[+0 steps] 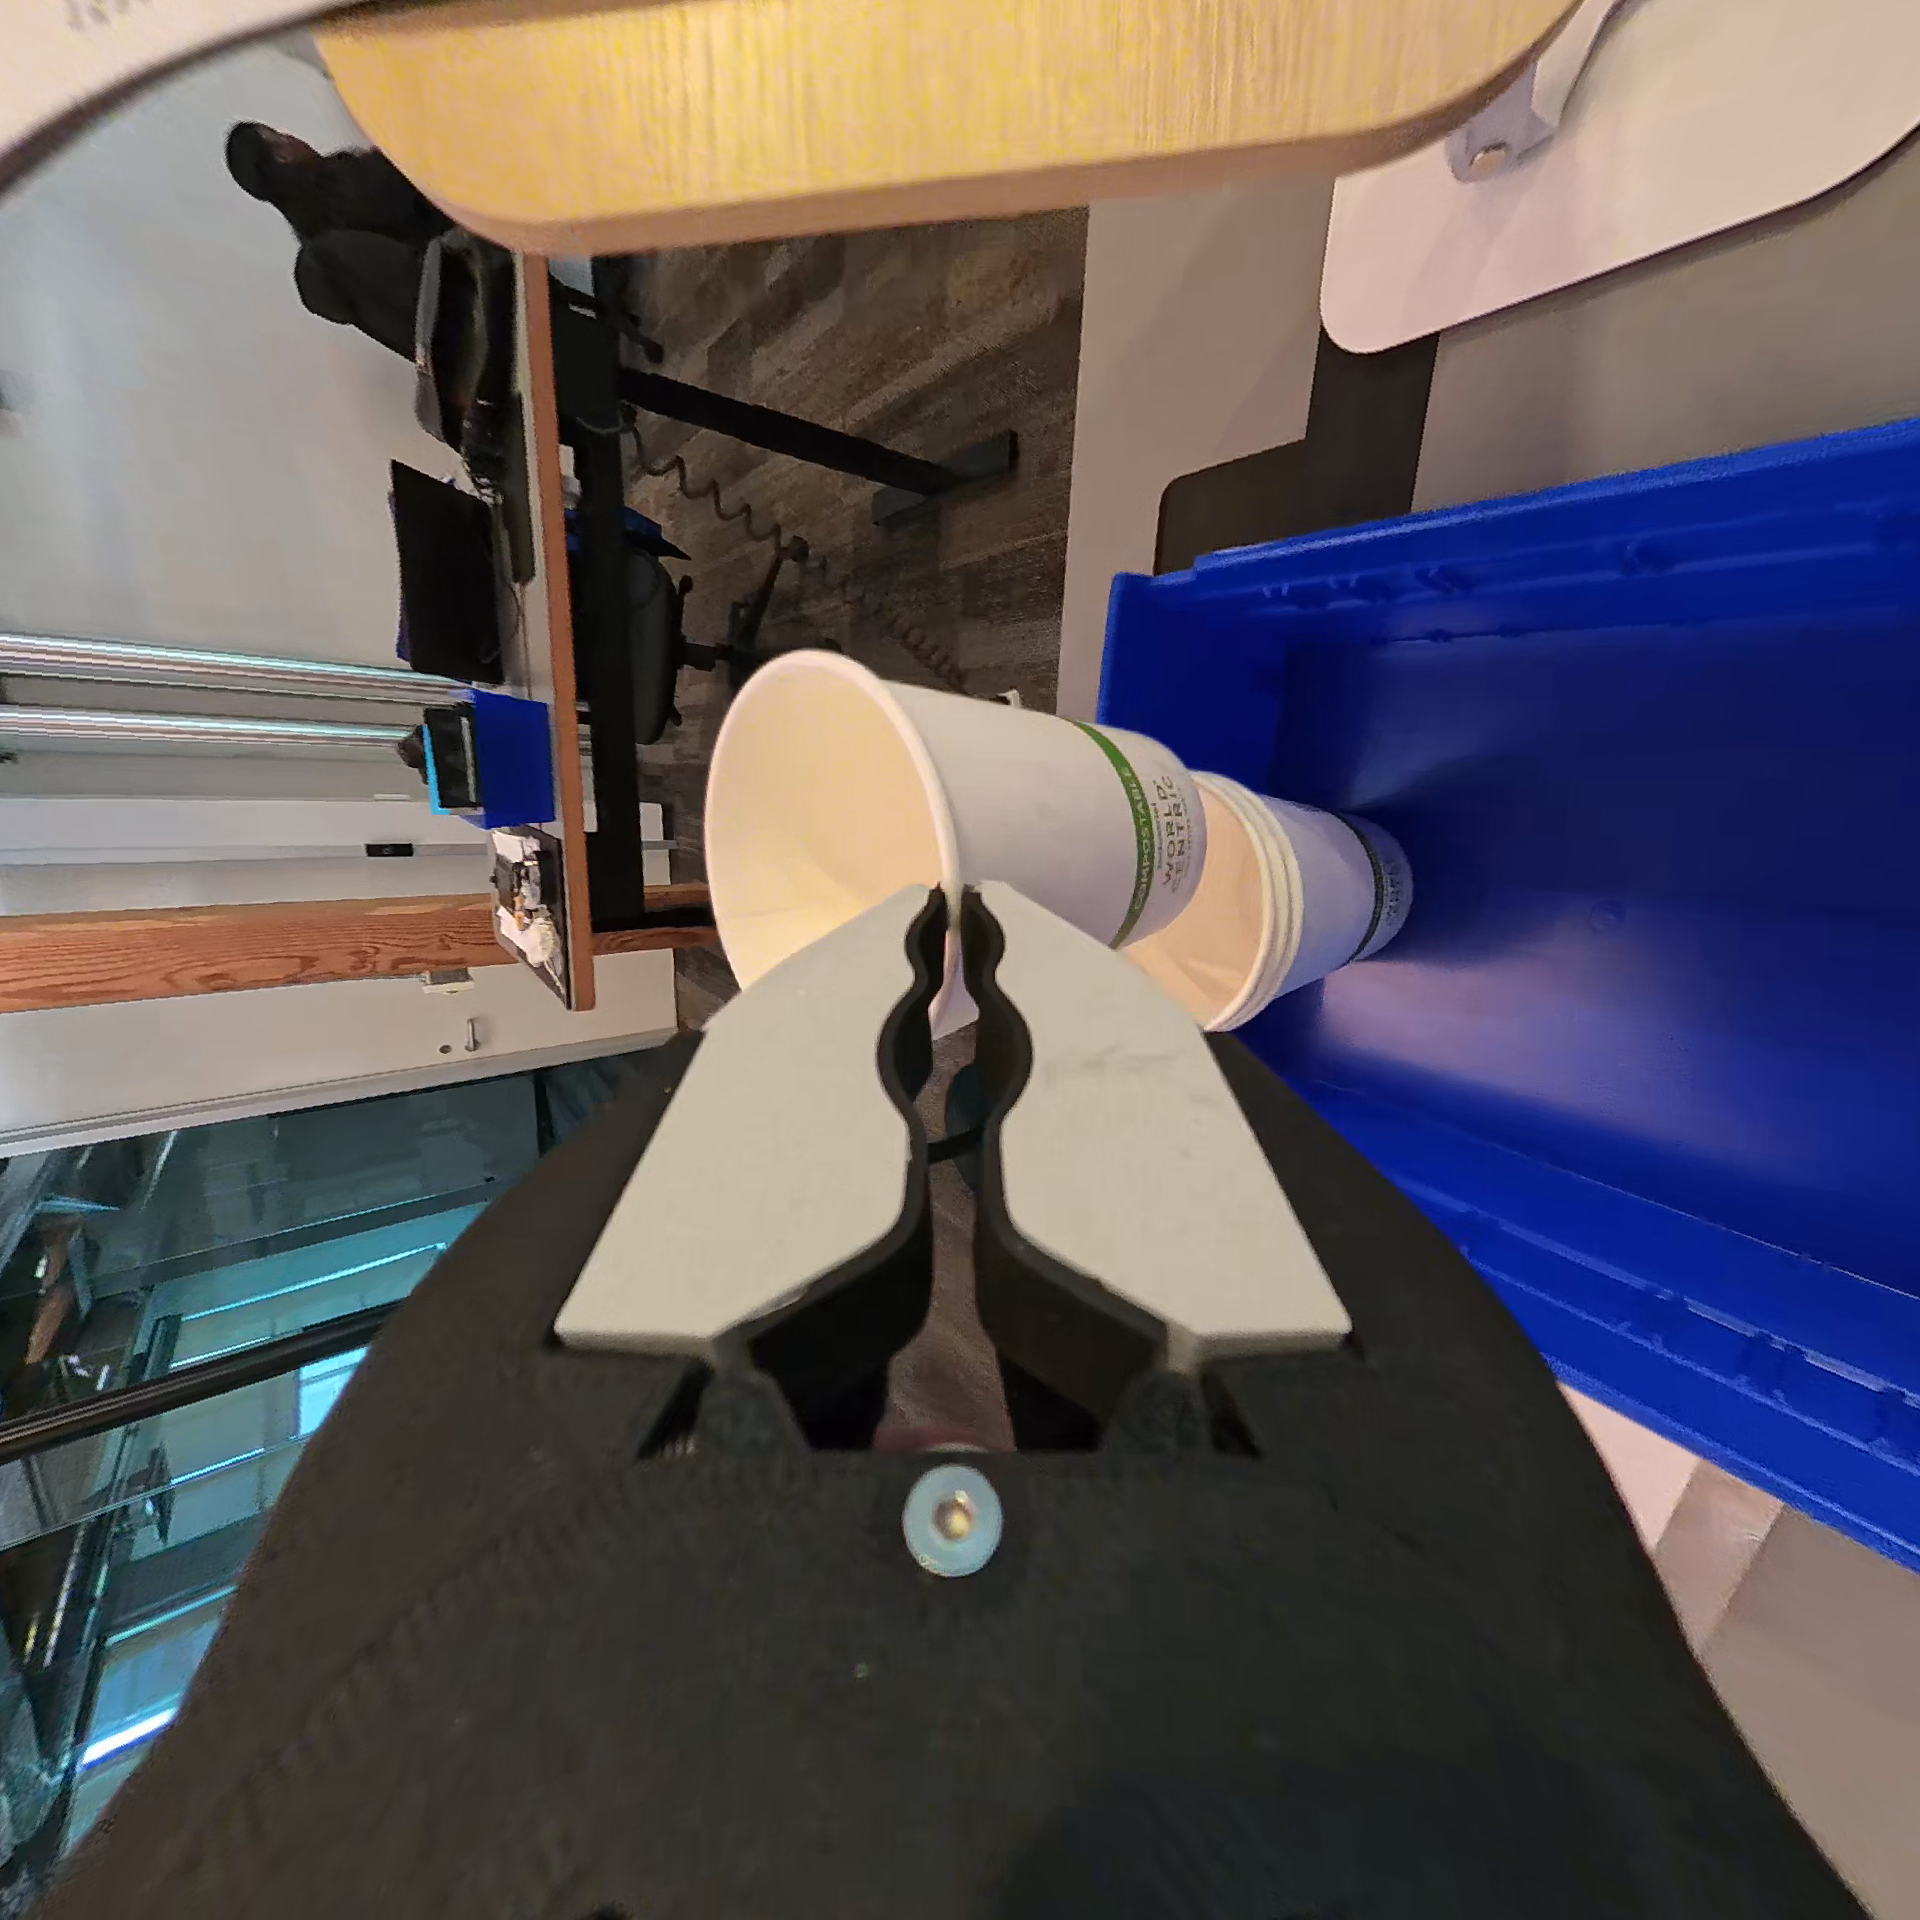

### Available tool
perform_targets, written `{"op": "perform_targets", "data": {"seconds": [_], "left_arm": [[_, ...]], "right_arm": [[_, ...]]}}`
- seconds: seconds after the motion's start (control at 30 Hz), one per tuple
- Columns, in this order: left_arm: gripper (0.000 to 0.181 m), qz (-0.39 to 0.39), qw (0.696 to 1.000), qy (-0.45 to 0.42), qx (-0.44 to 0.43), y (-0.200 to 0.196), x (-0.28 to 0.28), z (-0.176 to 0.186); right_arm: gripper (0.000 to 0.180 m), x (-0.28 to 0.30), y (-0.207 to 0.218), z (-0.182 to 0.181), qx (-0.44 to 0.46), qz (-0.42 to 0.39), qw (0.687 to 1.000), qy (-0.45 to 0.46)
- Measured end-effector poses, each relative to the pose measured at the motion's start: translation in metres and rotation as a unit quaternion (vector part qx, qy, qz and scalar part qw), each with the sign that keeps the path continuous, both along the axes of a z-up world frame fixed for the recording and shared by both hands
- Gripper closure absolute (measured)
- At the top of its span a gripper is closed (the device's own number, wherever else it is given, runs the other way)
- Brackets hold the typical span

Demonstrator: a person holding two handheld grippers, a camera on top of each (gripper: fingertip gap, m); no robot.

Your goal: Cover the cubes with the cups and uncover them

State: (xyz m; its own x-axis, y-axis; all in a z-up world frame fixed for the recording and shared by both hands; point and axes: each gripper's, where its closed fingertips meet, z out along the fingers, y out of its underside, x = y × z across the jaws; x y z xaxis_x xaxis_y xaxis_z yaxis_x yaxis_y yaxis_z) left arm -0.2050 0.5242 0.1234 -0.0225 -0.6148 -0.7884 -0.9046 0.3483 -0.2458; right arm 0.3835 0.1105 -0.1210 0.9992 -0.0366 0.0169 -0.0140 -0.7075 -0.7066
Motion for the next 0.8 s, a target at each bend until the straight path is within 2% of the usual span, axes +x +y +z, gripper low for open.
{"op": "perform_targets", "data": {"seconds": [0.27, 0.47, 0.63, 0.8], "left_arm": [[0.178, -0.024, 0.999, -0.009, 0.021, -0.047, 0.011, 0.037], [0.178, -0.052, 0.998, -0.012, 0.029, -0.092, 0.025, 0.05], [0.178, -0.082, 0.996, -0.024, 0.013, -0.134, 0.047, 0.046], [0.178, -0.137, 0.99, -0.028, -0.019, -0.19, 0.097, 0.022]], "right_arm": [[0.109, 0.0, 0.0, 0.0, 0.0, 0.0, 1.0, 0.0], [0.109, 0.0, 0.0, 0.0, 0.0, 0.001, 1.0, 0.0], [0.109, -0.001, 0.0, 0.0, 0.0, 0.003, 1.0, -0.001], [0.11, -0.001, 0.0, 0.0, 0.001, 0.003, 1.0, -0.003]]}}
